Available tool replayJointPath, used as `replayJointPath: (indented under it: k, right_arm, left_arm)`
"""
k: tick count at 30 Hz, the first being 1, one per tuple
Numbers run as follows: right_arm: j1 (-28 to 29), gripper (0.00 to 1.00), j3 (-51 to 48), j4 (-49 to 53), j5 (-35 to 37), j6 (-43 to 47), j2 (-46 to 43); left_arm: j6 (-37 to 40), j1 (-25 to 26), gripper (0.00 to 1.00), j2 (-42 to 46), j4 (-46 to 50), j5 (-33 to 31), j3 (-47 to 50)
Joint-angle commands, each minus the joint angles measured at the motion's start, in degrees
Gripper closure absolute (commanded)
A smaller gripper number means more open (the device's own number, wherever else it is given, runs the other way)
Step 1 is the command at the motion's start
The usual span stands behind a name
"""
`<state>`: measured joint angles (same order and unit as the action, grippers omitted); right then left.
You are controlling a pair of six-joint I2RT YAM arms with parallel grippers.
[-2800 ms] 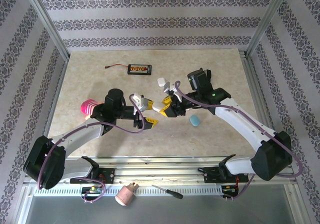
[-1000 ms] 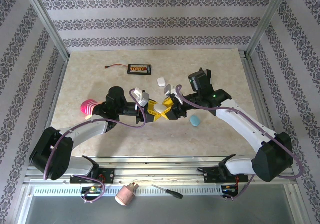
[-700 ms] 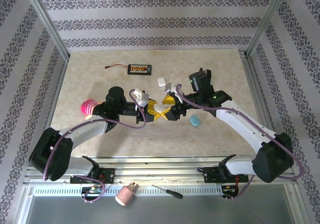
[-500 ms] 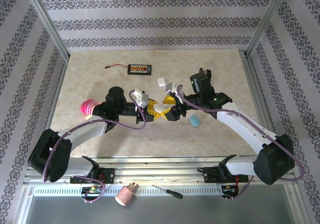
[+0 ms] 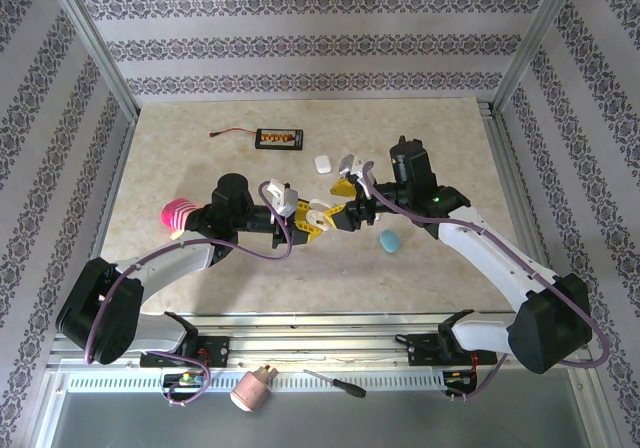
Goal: Insert wireless bluetooth earbuds into charging case
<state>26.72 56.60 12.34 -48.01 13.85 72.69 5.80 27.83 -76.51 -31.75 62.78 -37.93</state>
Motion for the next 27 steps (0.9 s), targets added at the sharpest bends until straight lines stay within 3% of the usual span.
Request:
replayJointPath:
  k: [1, 5, 9, 14, 23, 27]
  right_arm:
    - [-0.53, 0.31, -1.04, -3.67, 1.80, -2.01, -1.45]
    - [-0.92, 0.26, -1.90, -5.65, 2.74, -3.45, -2.51]
    - [-1.14, 0.15, -2.68, -6.73, 1.79, -5.38, -3.62]
    - [-3.52, 0.02, -5.43, -13.04, 0.71, -14.67, -6.93]
    - [-10.17, 0.02, -9.24, -20.37, 0.43, -31.84, -7.91]
    - [-13.86, 0.02, -13.11, -22.40, 9.99, -36.62, -8.81]
  left_arm:
    - [1.30, 0.91, 0.74, 0.92, -0.61, 1.74, -0.17]
    - [1.80, 0.91, 0.74, 0.94, -0.35, 1.23, -0.12]
    - [2.94, 0.82, 0.75, 1.15, -0.43, -0.97, 0.39]
    - [4.83, 0.00, 0.75, 1.45, -0.21, -4.64, 1.40]
    - [4.33, -3.20, 0.75, 1.22, -2.65, -7.15, 3.13]
    - [4.24, -3.95, 0.75, 1.28, -3.57, -7.52, 3.65]
